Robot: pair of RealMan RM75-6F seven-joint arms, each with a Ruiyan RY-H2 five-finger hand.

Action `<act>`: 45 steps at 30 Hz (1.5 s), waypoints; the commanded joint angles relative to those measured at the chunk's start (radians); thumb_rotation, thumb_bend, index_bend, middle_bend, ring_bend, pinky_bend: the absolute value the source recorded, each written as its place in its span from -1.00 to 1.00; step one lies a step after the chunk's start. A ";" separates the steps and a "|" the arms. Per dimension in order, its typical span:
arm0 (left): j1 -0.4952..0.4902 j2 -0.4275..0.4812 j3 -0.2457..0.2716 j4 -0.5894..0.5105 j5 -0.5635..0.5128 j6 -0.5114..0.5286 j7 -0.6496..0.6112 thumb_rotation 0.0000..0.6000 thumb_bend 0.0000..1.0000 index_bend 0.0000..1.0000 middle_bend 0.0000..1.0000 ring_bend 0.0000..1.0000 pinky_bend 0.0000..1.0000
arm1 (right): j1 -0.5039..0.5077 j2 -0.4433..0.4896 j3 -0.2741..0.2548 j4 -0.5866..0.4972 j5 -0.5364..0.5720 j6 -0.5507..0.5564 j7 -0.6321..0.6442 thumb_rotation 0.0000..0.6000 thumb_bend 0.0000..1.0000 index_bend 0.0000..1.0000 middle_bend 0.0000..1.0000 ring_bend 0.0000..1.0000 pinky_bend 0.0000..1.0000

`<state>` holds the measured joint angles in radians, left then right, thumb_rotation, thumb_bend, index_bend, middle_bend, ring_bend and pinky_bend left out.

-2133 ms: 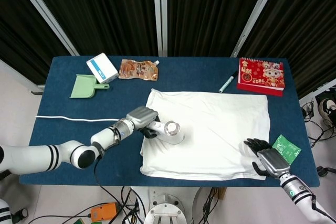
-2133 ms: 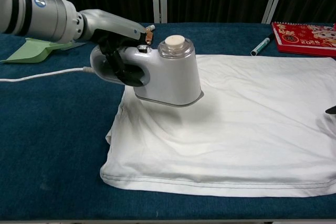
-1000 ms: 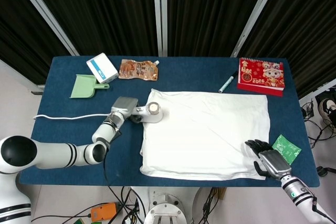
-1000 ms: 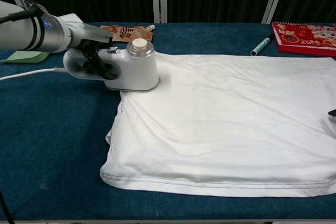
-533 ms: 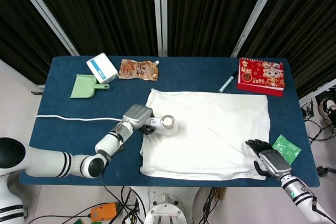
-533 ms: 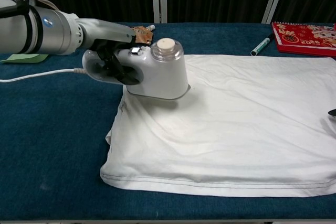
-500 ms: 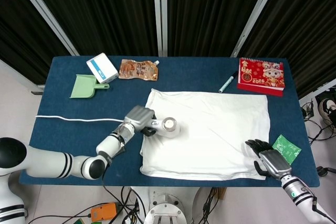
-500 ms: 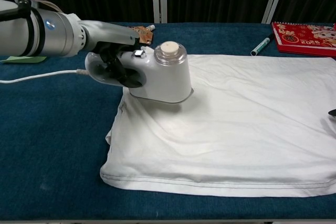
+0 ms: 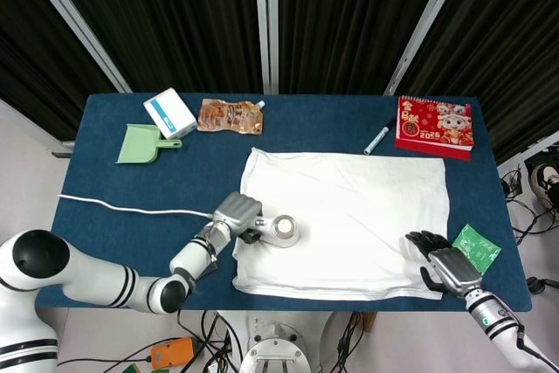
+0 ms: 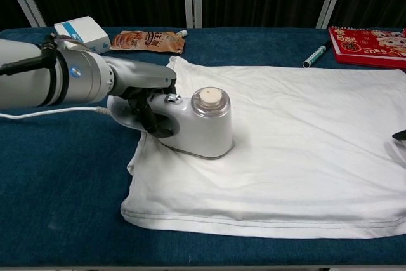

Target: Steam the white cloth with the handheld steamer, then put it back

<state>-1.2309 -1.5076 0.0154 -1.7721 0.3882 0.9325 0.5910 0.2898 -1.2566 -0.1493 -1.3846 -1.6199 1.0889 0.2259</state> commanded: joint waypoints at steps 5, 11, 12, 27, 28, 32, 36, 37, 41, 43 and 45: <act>0.073 0.113 0.048 -0.071 0.008 -0.003 -0.044 0.66 0.40 0.55 0.87 0.51 0.31 | 0.004 -0.005 0.000 0.005 -0.002 -0.001 0.003 1.00 0.59 -0.89 -0.74 -0.91 -0.72; 0.134 0.216 0.079 -0.120 0.051 -0.003 -0.091 0.66 0.38 0.54 0.87 0.51 0.31 | 0.005 -0.007 0.000 0.015 -0.001 0.001 0.013 1.00 0.59 -0.89 -0.74 -0.91 -0.72; 0.146 0.235 0.076 -0.131 0.063 0.004 -0.103 0.67 0.38 0.54 0.87 0.51 0.31 | 0.004 -0.008 0.000 0.017 -0.001 0.003 0.015 1.00 0.59 -0.89 -0.74 -0.91 -0.72; 0.073 0.096 -0.066 -0.117 0.164 -0.011 -0.055 0.67 0.38 0.54 0.85 0.49 0.31 | -0.002 -0.009 -0.005 0.017 0.004 0.009 0.014 1.00 0.59 -0.89 -0.74 -0.91 -0.72; 0.049 0.061 -0.074 -0.095 0.147 -0.012 -0.027 0.66 0.38 0.54 0.85 0.49 0.31 | -0.003 -0.008 -0.005 0.016 0.005 0.009 0.014 1.00 0.59 -0.89 -0.74 -0.91 -0.72; -0.025 -0.050 -0.106 -0.014 0.070 -0.023 0.042 0.66 0.38 0.54 0.85 0.49 0.31 | -0.006 -0.008 -0.006 0.015 0.009 0.009 0.012 1.00 0.59 -0.88 -0.74 -0.91 -0.72; -0.086 -0.121 -0.133 0.062 -0.009 -0.038 0.087 0.66 0.38 0.55 0.85 0.49 0.31 | -0.010 -0.008 -0.008 0.015 0.012 0.009 0.012 1.00 0.59 -0.89 -0.74 -0.91 -0.72; -0.098 -0.134 -0.138 0.080 -0.028 -0.043 0.096 0.66 0.38 0.55 0.85 0.49 0.31 | -0.011 -0.008 -0.008 0.015 0.012 0.010 0.012 1.00 0.59 -0.89 -0.74 -0.91 -0.72; -0.150 -0.183 -0.150 0.170 -0.117 -0.065 0.138 0.67 0.39 0.54 0.85 0.49 0.31 | -0.015 -0.010 -0.009 0.014 0.015 0.013 0.011 1.00 0.59 -0.89 -0.74 -0.91 -0.72; -0.165 -0.196 -0.155 0.208 -0.156 -0.072 0.148 0.66 0.38 0.54 0.84 0.49 0.31 | -0.017 -0.010 -0.008 0.013 0.016 0.015 0.011 1.00 0.59 -0.89 -0.74 -0.91 -0.72; -0.172 -0.200 -0.165 0.243 -0.191 -0.075 0.148 0.66 0.38 0.54 0.83 0.48 0.31 | -0.019 -0.011 -0.009 0.013 0.017 0.016 0.010 1.00 0.59 -0.89 -0.74 -0.91 -0.72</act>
<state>-1.3870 -1.6939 -0.1369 -1.5591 0.2274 0.8668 0.7289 0.2704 -1.2671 -0.1579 -1.3717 -1.6032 1.1052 0.2362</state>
